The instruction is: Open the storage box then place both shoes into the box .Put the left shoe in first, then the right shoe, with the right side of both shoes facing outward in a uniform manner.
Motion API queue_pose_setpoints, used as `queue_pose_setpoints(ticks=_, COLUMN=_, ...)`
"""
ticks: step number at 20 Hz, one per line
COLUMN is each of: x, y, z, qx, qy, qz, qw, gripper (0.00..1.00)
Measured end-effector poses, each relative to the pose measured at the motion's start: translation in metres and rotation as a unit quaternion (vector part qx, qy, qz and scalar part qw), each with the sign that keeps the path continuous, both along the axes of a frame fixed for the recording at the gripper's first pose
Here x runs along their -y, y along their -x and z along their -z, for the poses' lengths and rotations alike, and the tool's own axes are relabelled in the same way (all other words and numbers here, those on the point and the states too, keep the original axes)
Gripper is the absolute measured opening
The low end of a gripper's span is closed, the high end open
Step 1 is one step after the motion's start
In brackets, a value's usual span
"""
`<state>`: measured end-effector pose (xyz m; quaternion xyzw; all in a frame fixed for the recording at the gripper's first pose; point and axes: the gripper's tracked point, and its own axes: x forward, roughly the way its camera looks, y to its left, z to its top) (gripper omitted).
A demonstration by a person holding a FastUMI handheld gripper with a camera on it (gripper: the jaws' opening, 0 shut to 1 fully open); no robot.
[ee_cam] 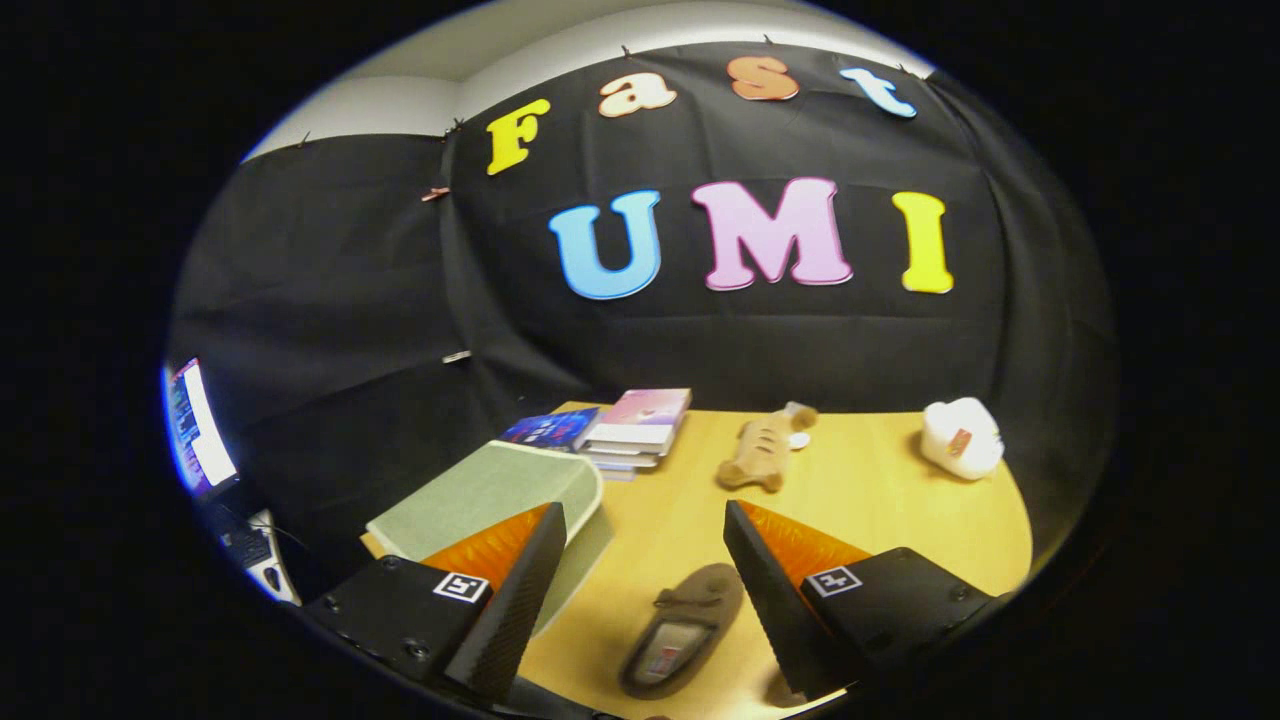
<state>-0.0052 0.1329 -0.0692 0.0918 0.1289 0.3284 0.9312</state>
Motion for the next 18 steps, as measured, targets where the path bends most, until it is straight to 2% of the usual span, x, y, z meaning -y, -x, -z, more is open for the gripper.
queue_pose_setpoints(ticks=4, x=-0.041, y=0.02, z=0.027, qx=-0.047, qy=-0.01, qz=-0.098, qw=0.994, gripper=0.99)
queue_pose_setpoints(ticks=7, x=-0.07, y=0.04, z=0.051, qx=-0.1, qy=-0.025, qz=-0.171, qw=0.98, gripper=0.99)
queue_pose_setpoints(ticks=9, x=-0.085, y=0.052, z=0.068, qx=-0.152, qy=-0.036, qz=-0.213, qw=0.964, gripper=0.99)
queue_pose_setpoints(ticks=13, x=-0.108, y=0.062, z=0.094, qx=-0.21, qy=-0.047, qz=-0.272, qw=0.938, gripper=0.98)
queue_pose_setpoints(ticks=16, x=-0.126, y=0.076, z=0.103, qx=-0.277, qy=-0.084, qz=-0.311, qw=0.905, gripper=0.98)
queue_pose_setpoints(ticks=18, x=-0.138, y=0.078, z=0.111, qx=-0.322, qy=-0.11, qz=-0.318, qw=0.885, gripper=0.98)
